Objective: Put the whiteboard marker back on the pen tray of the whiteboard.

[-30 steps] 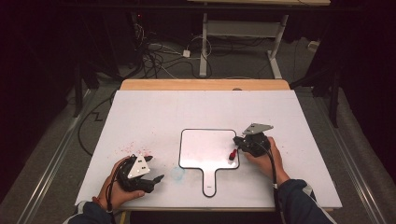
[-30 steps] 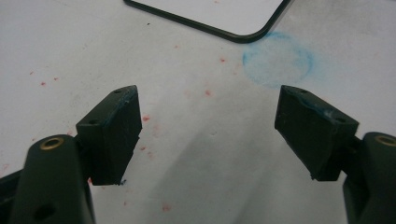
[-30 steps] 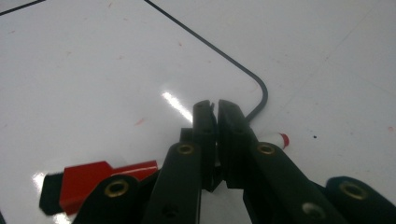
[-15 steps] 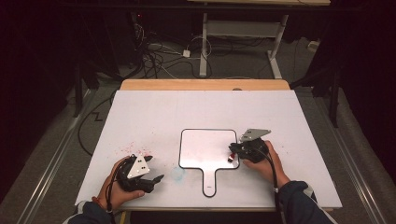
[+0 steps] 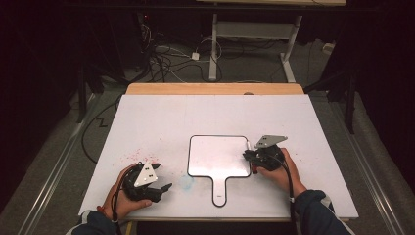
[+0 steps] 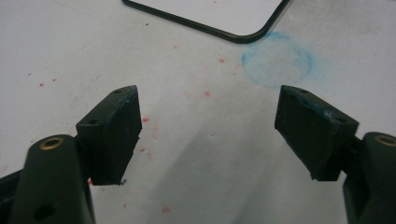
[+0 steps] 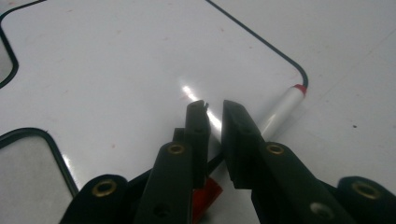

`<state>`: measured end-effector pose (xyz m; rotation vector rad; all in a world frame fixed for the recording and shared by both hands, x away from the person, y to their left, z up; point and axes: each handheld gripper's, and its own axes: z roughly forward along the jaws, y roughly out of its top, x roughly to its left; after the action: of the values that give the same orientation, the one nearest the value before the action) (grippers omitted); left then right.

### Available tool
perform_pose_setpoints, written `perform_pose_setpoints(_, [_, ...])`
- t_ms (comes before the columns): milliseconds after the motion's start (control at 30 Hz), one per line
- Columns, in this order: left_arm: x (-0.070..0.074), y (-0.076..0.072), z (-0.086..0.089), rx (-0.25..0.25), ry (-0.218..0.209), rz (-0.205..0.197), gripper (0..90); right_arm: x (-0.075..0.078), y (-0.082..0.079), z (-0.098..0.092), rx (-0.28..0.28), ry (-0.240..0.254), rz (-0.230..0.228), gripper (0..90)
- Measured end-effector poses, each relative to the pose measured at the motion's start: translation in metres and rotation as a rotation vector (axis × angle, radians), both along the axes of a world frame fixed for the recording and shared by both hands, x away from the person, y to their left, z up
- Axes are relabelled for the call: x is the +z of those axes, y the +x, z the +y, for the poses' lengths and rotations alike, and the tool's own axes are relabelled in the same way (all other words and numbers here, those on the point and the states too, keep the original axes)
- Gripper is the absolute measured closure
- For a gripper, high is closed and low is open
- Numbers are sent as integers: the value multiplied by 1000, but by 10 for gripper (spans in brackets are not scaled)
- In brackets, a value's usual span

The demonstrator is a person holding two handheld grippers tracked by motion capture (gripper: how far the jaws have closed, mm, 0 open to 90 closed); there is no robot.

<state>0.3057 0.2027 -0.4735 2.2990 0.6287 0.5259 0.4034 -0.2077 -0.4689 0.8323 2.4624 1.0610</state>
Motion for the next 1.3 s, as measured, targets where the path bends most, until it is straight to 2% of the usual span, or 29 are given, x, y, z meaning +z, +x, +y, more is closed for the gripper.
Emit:
perform_pose_setpoints(267, [1, -1, 0, -1, -1, -4, 218, -1, 2, 1, -13, 3, -4, 827])
perform_pose_setpoints(433, [1, 0, 0, 0, -4, -6, 218, 2, 0, -1, -11, 26, -13, 795])
perform_pose_setpoints(567, [2, 0, 1, 5, -12, -11, 218, 10, -4, -3, -17, 48, -47, 723])
perform_pose_setpoints(633, [3, 0, 2, 9, -15, -13, 218, 16, -7, -6, -34, 55, -76, 651])
perform_pose_setpoints(767, [5, 1, 3, 16, -31, -21, 218, 28, -21, -14, -30, 52, -157, 567])
perform_pose_setpoints(933, [6, 2, 5, 28, -28, -31, 218, 39, -45, -31, -39, 72, -242, 449])
perform_pose_setpoints(1033, [7, 1, 7, 42, -31, -40, 218, 41, -58, -44, -58, 95, -258, 384])
perform_pose_setpoints(1100, [9, 1, 8, 60, -25, -64, 218, 39, -68, -53, -72, 109, -273, 357])
perform_pose_setpoints(1167, [10, 0, 9, 64, -28, -71, 218, 36, -78, -60, -119, 113, -292, 293])
perform_pose_setpoints(1300, [10, -2, 10, 64, -21, -79, 218, 28, -92, -67, -154, 125, -286, 264])
